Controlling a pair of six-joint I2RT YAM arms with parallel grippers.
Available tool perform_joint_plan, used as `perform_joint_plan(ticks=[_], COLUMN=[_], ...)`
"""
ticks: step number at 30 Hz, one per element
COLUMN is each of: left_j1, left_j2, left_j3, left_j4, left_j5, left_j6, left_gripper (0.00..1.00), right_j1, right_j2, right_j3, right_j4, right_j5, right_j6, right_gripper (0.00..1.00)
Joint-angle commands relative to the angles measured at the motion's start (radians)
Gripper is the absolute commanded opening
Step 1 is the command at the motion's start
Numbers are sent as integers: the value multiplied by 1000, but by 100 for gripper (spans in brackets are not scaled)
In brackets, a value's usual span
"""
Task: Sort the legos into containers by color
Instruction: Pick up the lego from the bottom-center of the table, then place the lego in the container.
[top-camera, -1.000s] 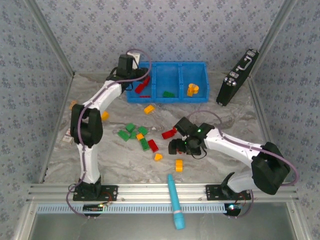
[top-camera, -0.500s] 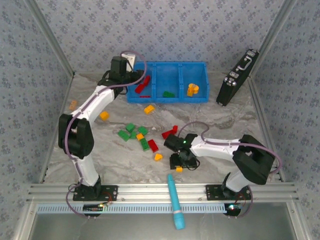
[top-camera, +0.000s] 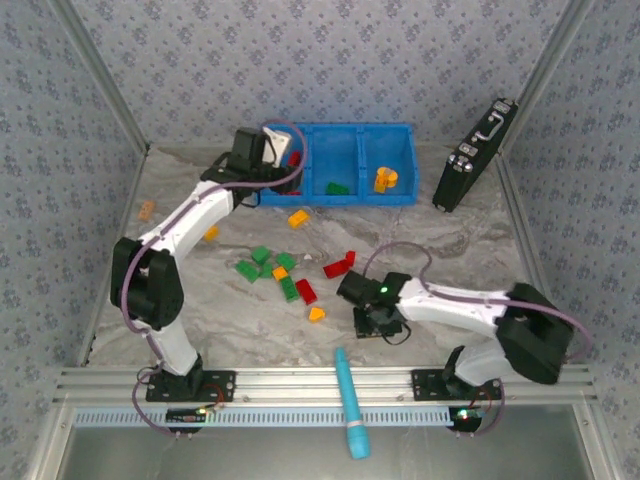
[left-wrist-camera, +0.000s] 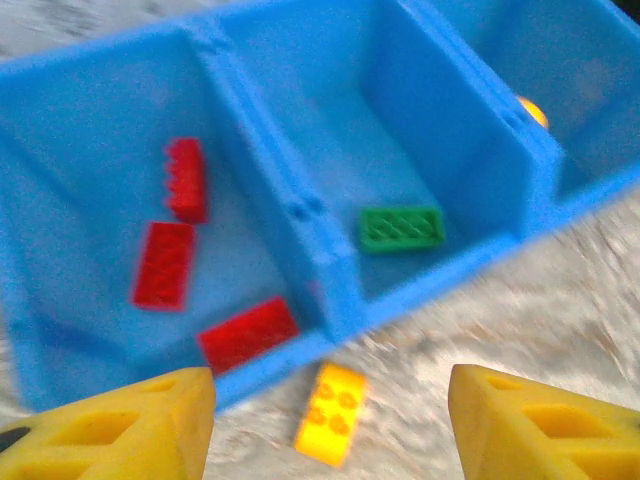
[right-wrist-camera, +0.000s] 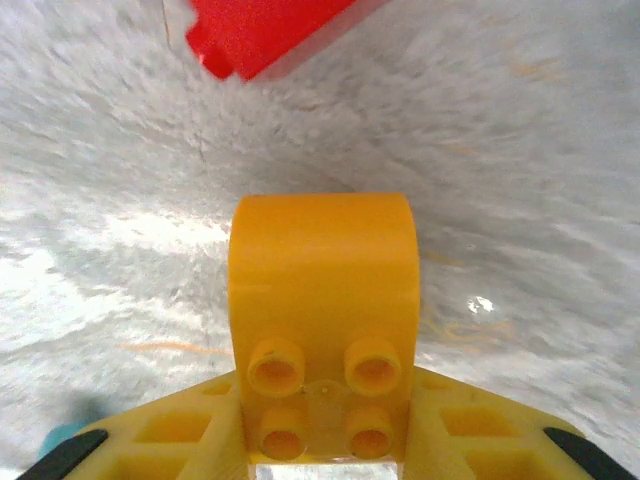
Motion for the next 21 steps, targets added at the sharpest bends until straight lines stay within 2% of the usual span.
perform_joint_plan(ticks=[1, 3, 6, 8, 11, 16, 21], left_j1=[-77, -102, -164, -215, -283, -394, -418], left_j2=[-62, -78, -93, -94, -93, -87, -53], left_j3=[-60, -119, -199, -210, -227, -271, -276], left_j4=[-70, -18, 51, 54, 89, 194, 202], left_j5=[96, 163, 230, 221, 250, 254, 209], left_j6=[118, 104, 106, 115, 81, -20, -174], left_gripper=[64, 64, 64, 65, 65, 65, 66], right_j1=[-75, -167, -385, -550, -707, -817, -862], right_j2=[-193, -319, -462, -484, -427, -278, -30], right_j3=[8, 20, 42, 64, 98, 198, 388], right_j4=[-177, -249, -277, -242, -117, 231, 496], right_j5=[108, 131, 103, 54, 21, 94, 73], right_j6=[-5, -21, -129, -215, -320, -477, -715], right_gripper=[35, 34, 32, 32, 31, 30, 27])
